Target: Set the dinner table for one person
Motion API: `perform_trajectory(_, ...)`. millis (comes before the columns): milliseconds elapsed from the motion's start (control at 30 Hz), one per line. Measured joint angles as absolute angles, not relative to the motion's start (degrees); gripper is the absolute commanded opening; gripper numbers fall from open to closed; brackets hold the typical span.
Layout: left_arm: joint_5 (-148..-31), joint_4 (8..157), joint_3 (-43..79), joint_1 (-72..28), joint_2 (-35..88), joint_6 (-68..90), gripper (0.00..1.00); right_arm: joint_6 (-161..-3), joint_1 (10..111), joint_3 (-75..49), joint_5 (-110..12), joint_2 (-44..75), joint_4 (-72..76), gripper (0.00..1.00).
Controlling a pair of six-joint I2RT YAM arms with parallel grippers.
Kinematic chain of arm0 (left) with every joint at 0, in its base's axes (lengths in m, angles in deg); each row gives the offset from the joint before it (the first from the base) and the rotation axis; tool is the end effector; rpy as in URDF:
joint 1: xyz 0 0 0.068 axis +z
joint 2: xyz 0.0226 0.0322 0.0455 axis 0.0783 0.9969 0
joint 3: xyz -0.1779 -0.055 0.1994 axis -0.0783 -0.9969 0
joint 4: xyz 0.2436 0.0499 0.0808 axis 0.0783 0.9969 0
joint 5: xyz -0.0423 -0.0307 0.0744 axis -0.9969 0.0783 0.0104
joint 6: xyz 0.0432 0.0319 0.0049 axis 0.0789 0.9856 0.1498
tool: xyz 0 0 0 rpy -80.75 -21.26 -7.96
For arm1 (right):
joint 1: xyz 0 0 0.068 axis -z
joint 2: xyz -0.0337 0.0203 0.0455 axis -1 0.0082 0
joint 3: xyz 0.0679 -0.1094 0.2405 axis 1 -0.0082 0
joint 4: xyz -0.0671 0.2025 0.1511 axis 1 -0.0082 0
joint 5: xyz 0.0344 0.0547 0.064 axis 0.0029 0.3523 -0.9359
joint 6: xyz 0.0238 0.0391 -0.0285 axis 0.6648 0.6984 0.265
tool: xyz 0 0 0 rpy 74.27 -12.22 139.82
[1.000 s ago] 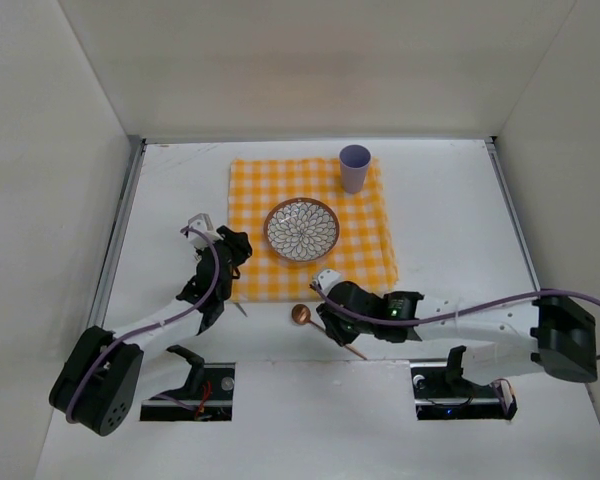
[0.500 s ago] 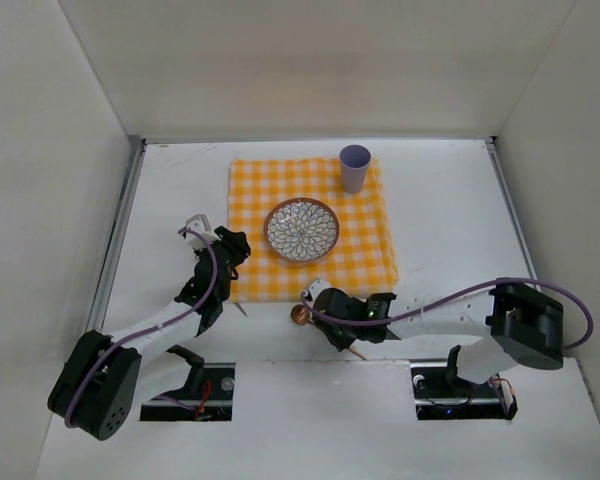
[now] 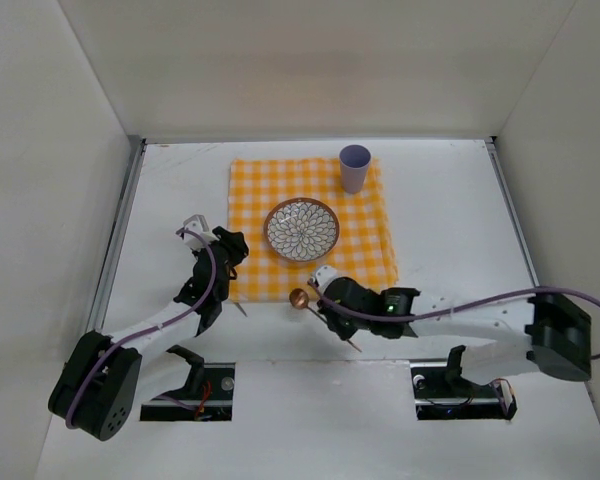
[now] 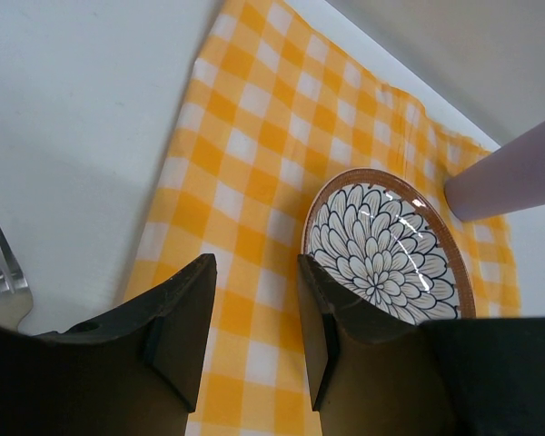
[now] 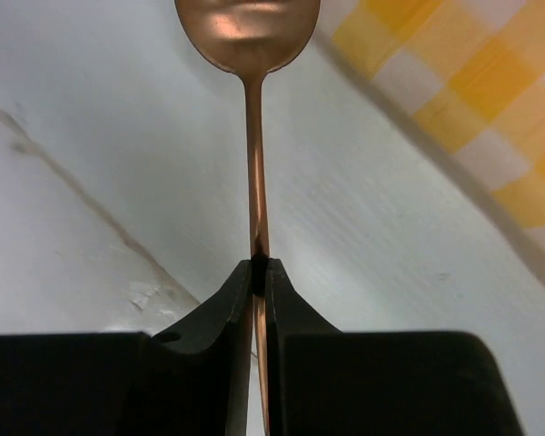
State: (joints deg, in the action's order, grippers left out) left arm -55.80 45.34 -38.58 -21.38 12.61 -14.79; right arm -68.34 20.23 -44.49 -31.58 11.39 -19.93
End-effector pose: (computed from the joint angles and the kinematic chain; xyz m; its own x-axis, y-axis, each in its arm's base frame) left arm 0.1980 -0.0789 0.1972 -0.0941 -0.5564 -0.8256 -0.0606 0.8309 -0.5531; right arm 0.0982 0.2424 0.1988 -0.5817 -0.5670 -0.5832 -0.7315 0.6783 0.0701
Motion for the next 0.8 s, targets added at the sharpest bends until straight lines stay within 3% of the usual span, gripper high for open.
perform_trajectory(233,-55.8,45.3,-38.6,-21.4,12.6,-14.8,0.39,-68.0,36.3,-42.2,-30.5,0.5,-15.4,0.08)
perform_trajectory(433,-55.8,45.3,-38.6,-21.7,13.1,-14.8,0.39,-64.9,53.2,-35.9,-28.8,12.2,-12.4,0.08)
perform_trajectory(800,-55.9,45.3,-38.6,-21.8,13.7,-14.8,0.39,-61.8,58.8,-30.0,-28.6,30.1,-10.0,0.09)
